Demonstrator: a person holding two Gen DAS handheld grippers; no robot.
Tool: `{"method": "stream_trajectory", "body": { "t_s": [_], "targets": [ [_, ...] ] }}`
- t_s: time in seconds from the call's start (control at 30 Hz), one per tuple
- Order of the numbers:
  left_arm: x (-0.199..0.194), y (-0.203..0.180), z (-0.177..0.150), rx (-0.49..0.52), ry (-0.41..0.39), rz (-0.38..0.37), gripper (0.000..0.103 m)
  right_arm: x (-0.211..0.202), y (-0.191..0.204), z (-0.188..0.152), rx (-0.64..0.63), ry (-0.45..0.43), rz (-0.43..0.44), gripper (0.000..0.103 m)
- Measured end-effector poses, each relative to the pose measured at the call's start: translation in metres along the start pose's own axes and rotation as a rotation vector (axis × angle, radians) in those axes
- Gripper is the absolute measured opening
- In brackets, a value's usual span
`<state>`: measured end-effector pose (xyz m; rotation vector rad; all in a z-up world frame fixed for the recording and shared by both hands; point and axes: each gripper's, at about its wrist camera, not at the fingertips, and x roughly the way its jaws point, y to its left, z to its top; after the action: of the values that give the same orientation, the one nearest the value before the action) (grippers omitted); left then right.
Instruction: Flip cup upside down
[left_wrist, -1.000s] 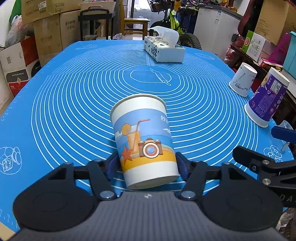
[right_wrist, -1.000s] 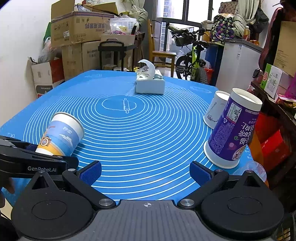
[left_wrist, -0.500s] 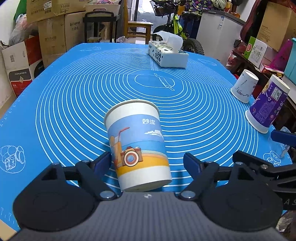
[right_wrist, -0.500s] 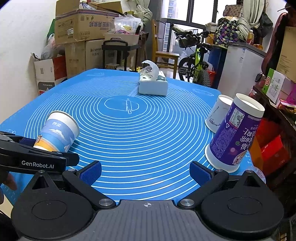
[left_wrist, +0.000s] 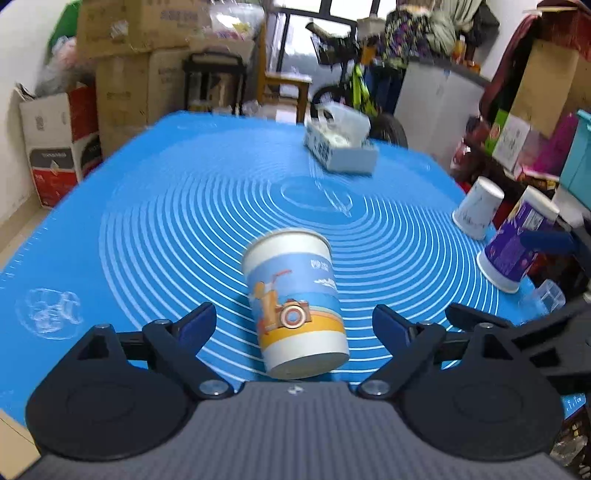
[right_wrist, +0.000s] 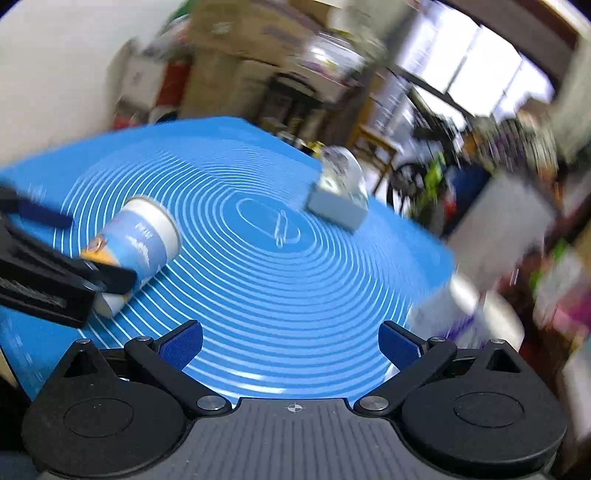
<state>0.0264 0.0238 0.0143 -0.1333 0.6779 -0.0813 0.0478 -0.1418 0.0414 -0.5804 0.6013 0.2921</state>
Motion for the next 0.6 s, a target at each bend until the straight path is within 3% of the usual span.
{"method": "stream_trajectory", "body": {
  "t_s": [0.1,0.33,0.47,0.6],
  "targets": [
    [-0.015,0.009,-0.004,-0.016,-0.036,0.019,0.092,-0.006,0.018,0.018,-0.219,-0.005,-0.021,0.101],
    [-0.027,0.042,-0.003,-0.138,-0.124,0.167,0.095,-0.016,0.09,0.035,-0.818,-0.044,-0.117,0.101],
    [-0.024,0.055,-0.004,-0.158,-0.148,0.274,0.095,-0.017,0.133,0.03,-1.129,-0.057,-0.157,0.101],
    [-0.029,0.075,-0.002,-0.247,-0.181,0.351,0.095,-0.012,0.16,0.017,-1.415,-0.071,-0.209,0.101]
  ]
}}
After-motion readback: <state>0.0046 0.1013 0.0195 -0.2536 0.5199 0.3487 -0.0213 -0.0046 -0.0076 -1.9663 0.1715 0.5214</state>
